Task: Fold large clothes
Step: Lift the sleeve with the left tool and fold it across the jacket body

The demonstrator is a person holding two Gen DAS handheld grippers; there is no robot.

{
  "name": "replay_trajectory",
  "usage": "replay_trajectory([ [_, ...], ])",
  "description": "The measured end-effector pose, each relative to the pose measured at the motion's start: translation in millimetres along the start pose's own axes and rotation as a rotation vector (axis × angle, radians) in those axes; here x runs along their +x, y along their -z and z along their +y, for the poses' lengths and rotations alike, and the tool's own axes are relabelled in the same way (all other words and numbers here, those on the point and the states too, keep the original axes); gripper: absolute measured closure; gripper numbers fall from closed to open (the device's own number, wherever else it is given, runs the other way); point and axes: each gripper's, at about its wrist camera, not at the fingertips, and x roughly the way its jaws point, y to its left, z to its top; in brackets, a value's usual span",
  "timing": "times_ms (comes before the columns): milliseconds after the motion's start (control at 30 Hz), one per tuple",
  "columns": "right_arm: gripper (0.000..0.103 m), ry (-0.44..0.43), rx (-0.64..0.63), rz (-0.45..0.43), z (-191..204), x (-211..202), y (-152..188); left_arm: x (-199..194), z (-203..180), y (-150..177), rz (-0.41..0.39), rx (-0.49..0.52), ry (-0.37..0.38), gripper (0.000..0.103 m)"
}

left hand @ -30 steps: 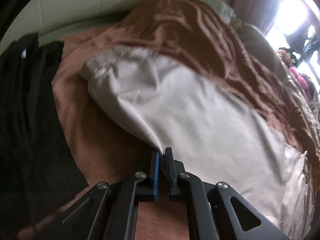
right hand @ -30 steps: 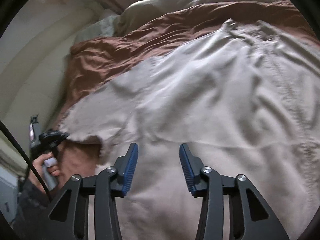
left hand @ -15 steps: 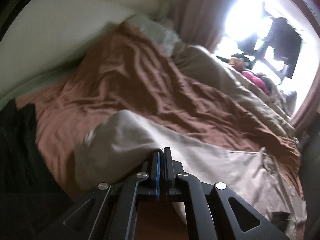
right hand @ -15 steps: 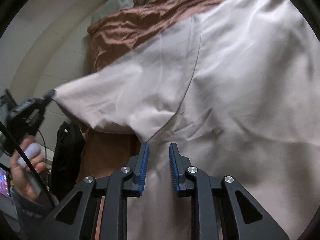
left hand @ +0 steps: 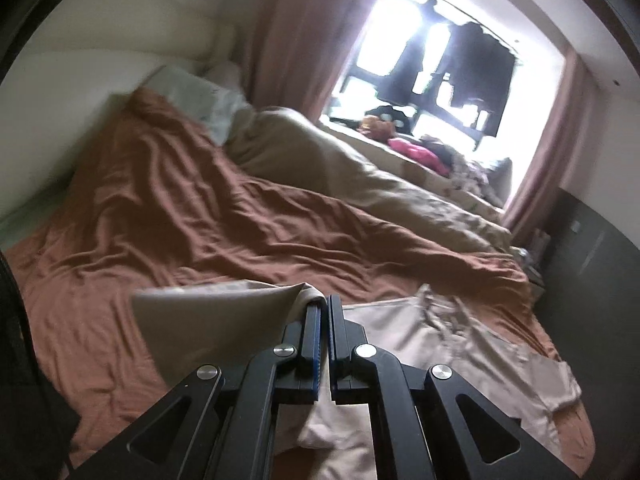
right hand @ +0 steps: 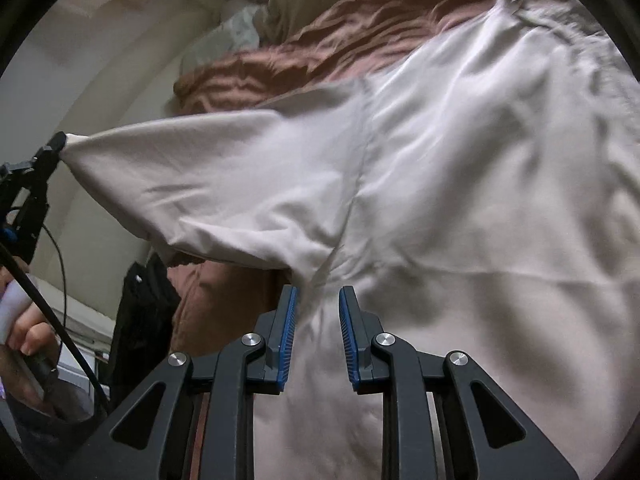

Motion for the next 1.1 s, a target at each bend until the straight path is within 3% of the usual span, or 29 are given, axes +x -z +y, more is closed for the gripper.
replay_trajectory([
  [133, 0.084, 0.065, -0.032, -0.072, -1, -48, 11, 5, -37, 5, 0.017, 0.039, 0.069, 0.101],
  [267, 0.083, 0.111, 0.032, -0.135, -23, -90, 28, 11, -69, 12, 0.043, 0.082, 0.130, 0.101],
  [300, 0.075, 0.126, 0.045, -0.148, -27, -98, 33, 13, -76, 14, 0.049, 0.095, 0.141, 0.101],
  [367, 0.042, 0.122, 0.089, -0.199, -44, -124, 43, 17, -95, 20, 0.067, 0.125, 0.164, 0.101],
  [400, 0.020, 0.115, 0.109, -0.221, -49, -137, 46, 21, -104, 24, 0.079, 0.138, 0.177, 0.101],
  [567, 0.018, 0.117, 0.193, -0.281, -79, -175, 59, 40, -138, 45, 0.141, 0.182, 0.226, 0.101],
  [633, 0.018, 0.177, 0.188, -0.304, -86, -179, 55, 48, -147, 55, 0.171, 0.187, 0.240, 0.101],
  [700, 0.018, 0.221, 0.203, -0.300, -87, -180, 60, 60, -153, 65, 0.222, 0.189, 0.266, 0.100],
  [833, 0.018, 0.207, 0.281, -0.289, -102, -185, 57, 98, -166, 96, 0.396, 0.150, 0.328, 0.100],
  [933, 0.018, 0.208, 0.304, -0.309, -106, -196, 54, 110, -171, 117, 0.459, 0.127, 0.330, 0.100],
  [967, 0.018, 0.211, 0.300, -0.314, -105, -199, 53, 110, -173, 122, 0.466, 0.124, 0.337, 0.097],
  [1033, 0.018, 0.232, 0.286, -0.320, -103, -200, 51, 111, -176, 129, 0.494, 0.108, 0.359, 0.077],
  [1100, 0.018, 0.242, 0.282, -0.326, -101, -201, 52, 114, -180, 133, 0.540, 0.082, 0.377, 0.015],
])
